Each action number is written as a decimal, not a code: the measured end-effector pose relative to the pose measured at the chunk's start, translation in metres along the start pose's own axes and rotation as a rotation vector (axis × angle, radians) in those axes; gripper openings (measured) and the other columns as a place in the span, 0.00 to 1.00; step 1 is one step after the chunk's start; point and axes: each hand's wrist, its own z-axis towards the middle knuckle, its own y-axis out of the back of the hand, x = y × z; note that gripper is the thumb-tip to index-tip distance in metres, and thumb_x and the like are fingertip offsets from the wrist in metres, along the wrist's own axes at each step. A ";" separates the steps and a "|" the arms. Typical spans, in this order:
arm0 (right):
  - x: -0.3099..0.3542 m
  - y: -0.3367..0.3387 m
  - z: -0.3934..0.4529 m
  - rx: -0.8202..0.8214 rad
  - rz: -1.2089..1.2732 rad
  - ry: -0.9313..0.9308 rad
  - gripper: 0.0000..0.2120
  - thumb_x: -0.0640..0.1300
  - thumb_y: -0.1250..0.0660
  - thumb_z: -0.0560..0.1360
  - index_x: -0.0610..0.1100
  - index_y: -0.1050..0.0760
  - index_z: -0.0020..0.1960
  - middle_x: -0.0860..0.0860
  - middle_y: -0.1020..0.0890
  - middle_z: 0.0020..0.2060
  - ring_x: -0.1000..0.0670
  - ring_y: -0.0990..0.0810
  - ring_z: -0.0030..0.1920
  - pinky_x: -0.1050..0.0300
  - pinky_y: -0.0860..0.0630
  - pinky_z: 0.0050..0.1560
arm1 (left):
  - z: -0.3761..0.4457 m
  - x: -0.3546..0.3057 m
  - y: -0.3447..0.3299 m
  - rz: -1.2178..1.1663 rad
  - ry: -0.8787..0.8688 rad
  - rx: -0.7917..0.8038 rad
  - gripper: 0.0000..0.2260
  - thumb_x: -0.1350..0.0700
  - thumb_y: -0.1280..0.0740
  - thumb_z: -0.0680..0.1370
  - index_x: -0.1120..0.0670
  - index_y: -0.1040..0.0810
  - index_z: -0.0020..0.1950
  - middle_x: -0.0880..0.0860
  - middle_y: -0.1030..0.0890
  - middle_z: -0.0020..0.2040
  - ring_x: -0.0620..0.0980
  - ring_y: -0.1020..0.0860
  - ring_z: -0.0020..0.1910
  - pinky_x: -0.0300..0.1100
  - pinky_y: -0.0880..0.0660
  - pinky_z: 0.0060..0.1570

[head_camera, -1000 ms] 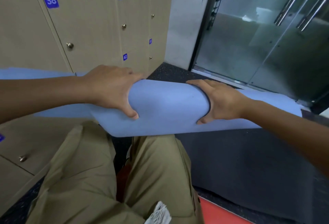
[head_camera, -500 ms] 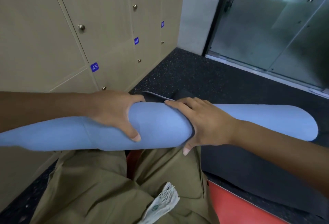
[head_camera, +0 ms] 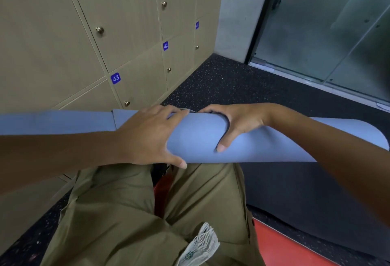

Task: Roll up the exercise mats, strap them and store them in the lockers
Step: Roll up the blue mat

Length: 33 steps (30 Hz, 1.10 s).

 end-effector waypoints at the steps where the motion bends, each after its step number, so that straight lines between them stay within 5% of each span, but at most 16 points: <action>1: -0.001 0.003 0.002 0.004 0.016 0.000 0.43 0.53 0.15 0.61 0.68 0.33 0.69 0.66 0.22 0.61 0.61 0.21 0.60 0.53 0.23 0.65 | 0.004 0.002 -0.005 0.017 -0.002 -0.016 0.59 0.17 0.41 0.59 0.51 0.41 0.82 0.50 0.30 0.74 0.54 0.29 0.70 0.53 0.30 0.69; 7: 0.010 0.007 -0.001 -0.171 -0.118 0.081 0.36 0.57 0.18 0.66 0.60 0.29 0.70 0.64 0.23 0.62 0.61 0.26 0.63 0.55 0.27 0.67 | 0.031 0.025 -0.003 -0.231 0.032 0.135 0.48 0.27 0.24 0.62 0.40 0.37 0.77 0.42 0.26 0.68 0.45 0.27 0.67 0.48 0.29 0.66; 13: 0.000 -0.017 -0.014 -0.305 -0.607 -0.008 0.66 0.71 0.21 0.56 0.59 0.57 0.82 0.57 0.40 0.76 0.50 0.41 0.74 0.48 0.43 0.77 | 0.060 0.047 0.013 -0.493 0.076 0.301 0.37 0.31 0.21 0.60 0.37 0.27 0.66 0.36 0.20 0.59 0.37 0.22 0.57 0.45 0.25 0.63; 18: -0.017 -0.012 0.005 -0.392 -0.625 0.010 0.65 0.68 0.20 0.55 0.60 0.53 0.81 0.57 0.35 0.75 0.49 0.34 0.71 0.48 0.37 0.74 | 0.077 0.056 0.020 -0.524 0.102 0.436 0.40 0.29 0.24 0.62 0.36 0.31 0.71 0.34 0.22 0.62 0.37 0.22 0.61 0.44 0.26 0.66; 24: -0.026 0.022 0.019 -0.237 -0.260 0.031 0.58 0.54 0.13 0.54 0.64 0.41 0.76 0.65 0.29 0.67 0.58 0.30 0.67 0.57 0.32 0.66 | 0.074 0.033 0.011 -0.101 -0.005 0.134 0.57 0.19 0.37 0.60 0.42 0.49 0.83 0.43 0.36 0.77 0.48 0.35 0.74 0.49 0.34 0.71; 27: -0.033 0.038 0.026 -0.122 -0.100 -0.006 0.54 0.48 0.13 0.58 0.65 0.39 0.75 0.67 0.28 0.65 0.61 0.28 0.65 0.59 0.32 0.64 | 0.081 0.019 0.003 0.125 -0.099 -0.049 0.63 0.17 0.38 0.58 0.51 0.47 0.84 0.51 0.33 0.76 0.54 0.31 0.71 0.49 0.33 0.69; 33: -0.053 0.044 0.029 -0.139 0.029 -0.032 0.49 0.50 0.14 0.61 0.65 0.36 0.74 0.68 0.25 0.63 0.64 0.26 0.63 0.60 0.28 0.63 | 0.118 0.003 0.002 0.367 -0.071 -0.027 0.64 0.22 0.28 0.58 0.55 0.48 0.82 0.57 0.28 0.68 0.58 0.23 0.59 0.53 0.25 0.57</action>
